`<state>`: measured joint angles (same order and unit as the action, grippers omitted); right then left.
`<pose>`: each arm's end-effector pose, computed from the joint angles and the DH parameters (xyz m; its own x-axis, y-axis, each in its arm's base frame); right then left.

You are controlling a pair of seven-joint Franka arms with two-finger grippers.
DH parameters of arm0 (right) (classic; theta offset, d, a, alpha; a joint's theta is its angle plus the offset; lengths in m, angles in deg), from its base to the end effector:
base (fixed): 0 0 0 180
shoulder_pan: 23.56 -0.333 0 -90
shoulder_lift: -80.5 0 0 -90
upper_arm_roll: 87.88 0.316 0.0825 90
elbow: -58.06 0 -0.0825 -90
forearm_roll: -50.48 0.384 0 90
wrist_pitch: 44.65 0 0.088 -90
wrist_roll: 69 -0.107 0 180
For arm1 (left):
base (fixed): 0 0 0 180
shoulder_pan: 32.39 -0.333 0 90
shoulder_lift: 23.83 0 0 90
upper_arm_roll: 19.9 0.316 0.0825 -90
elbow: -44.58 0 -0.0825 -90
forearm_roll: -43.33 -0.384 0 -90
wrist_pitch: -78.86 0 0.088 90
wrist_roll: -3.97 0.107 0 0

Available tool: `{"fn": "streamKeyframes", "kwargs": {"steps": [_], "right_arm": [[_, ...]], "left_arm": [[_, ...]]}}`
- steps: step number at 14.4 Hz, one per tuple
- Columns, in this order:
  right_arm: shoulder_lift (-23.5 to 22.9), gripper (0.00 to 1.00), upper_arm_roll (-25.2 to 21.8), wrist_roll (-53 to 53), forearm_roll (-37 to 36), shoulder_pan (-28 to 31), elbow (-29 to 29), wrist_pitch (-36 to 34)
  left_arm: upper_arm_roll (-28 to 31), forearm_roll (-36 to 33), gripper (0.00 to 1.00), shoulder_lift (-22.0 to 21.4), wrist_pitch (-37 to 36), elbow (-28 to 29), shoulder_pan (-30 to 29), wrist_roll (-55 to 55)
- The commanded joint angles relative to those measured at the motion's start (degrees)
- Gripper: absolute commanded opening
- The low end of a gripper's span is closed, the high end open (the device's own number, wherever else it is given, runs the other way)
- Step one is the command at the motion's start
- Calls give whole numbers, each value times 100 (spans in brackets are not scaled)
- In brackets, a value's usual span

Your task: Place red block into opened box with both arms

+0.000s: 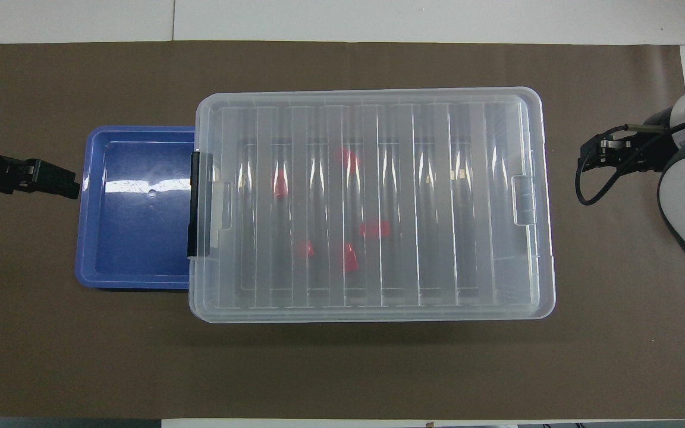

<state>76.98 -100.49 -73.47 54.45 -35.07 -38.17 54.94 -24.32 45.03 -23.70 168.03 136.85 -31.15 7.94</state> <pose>0.5817 -0.0017 0.5533 0.9941 -0.1080 -0.0058 -0.1082 -0.9926 -0.0546 0.5492 -0.0576 0.6034 0.9844 -0.1675 -0.0541 -0.1659 -0.9856 0.0336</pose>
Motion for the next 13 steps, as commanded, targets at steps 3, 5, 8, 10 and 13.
{"fn": "streamKeyframes", "kwargs": {"steps": [3, 5, 8, 10, 13], "right_arm": [[378, 100, 13, -54, -194, 202, 43, -545], [413, 100, 13, -37, -308, 298, 104, -572], [492, 100, 101, -19, -308, 474, 78, -721], [737, 100, 434, -37, -308, 720, -219, -687], [791, 100, 619, -37, -326, 949, -256, -555]], "left_arm": [[-24, 85, 100, -118, 65, 125, -54, 42], [-24, 85, 100, -118, 65, 125, -54, 42], [-24, 85, 100, -118, 65, 125, -54, 42], [-24, 85, 100, -118, 65, 125, -54, 42], [-24, 85, 100, -118, 65, 125, -54, 42]]}}
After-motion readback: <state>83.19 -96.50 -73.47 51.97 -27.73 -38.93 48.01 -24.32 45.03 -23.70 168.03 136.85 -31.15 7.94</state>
